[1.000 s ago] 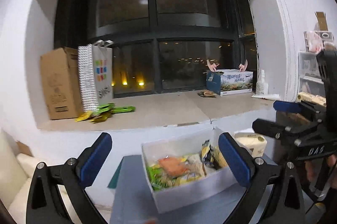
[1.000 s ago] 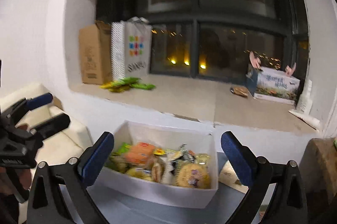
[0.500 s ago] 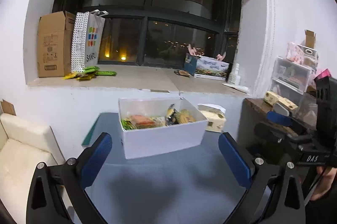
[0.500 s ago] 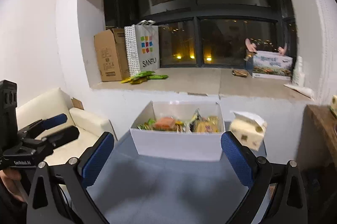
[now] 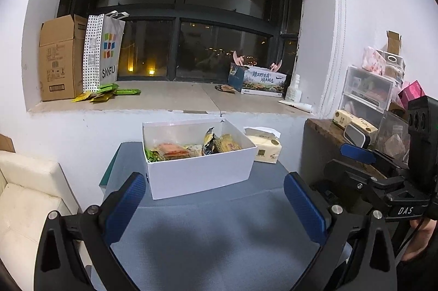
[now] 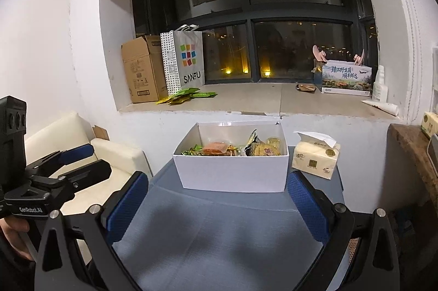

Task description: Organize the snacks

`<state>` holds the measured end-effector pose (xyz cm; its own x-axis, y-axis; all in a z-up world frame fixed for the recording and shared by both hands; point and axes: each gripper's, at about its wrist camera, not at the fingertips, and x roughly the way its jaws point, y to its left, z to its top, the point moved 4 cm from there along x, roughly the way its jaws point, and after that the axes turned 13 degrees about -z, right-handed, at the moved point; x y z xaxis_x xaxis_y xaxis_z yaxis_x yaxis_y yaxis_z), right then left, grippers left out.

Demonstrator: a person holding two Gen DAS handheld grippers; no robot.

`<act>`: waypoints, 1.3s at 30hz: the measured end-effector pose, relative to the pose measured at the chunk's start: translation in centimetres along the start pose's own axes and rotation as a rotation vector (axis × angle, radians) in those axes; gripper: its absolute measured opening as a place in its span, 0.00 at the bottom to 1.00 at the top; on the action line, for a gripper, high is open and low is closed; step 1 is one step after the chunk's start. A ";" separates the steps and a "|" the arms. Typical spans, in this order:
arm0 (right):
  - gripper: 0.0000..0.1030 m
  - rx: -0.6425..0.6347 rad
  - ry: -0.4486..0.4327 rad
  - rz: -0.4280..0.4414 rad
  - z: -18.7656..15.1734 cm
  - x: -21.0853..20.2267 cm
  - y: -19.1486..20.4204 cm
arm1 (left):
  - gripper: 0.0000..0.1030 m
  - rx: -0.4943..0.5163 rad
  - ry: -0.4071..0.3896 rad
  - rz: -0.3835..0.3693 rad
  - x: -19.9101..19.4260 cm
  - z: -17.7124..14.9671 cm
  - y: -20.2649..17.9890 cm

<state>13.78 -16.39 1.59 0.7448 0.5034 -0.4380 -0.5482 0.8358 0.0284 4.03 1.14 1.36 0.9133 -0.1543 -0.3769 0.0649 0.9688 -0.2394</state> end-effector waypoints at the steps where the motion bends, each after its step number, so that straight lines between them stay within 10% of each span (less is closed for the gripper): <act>1: 1.00 -0.001 0.001 -0.002 -0.1 0.0 0.0 | 1.00 -0.005 0.005 -0.002 0.1 -0.1 0.1; 39: 1.00 0.012 -0.004 -0.020 -0.3 -0.6 -0.1 | 1.00 0.022 0.025 0.012 0.1 -0.7 -0.1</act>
<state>13.20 -16.85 1.57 0.7569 0.4875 -0.4353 -0.5289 0.8481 0.0301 3.84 0.89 0.74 0.9036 -0.1469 -0.4023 0.0627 0.9746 -0.2150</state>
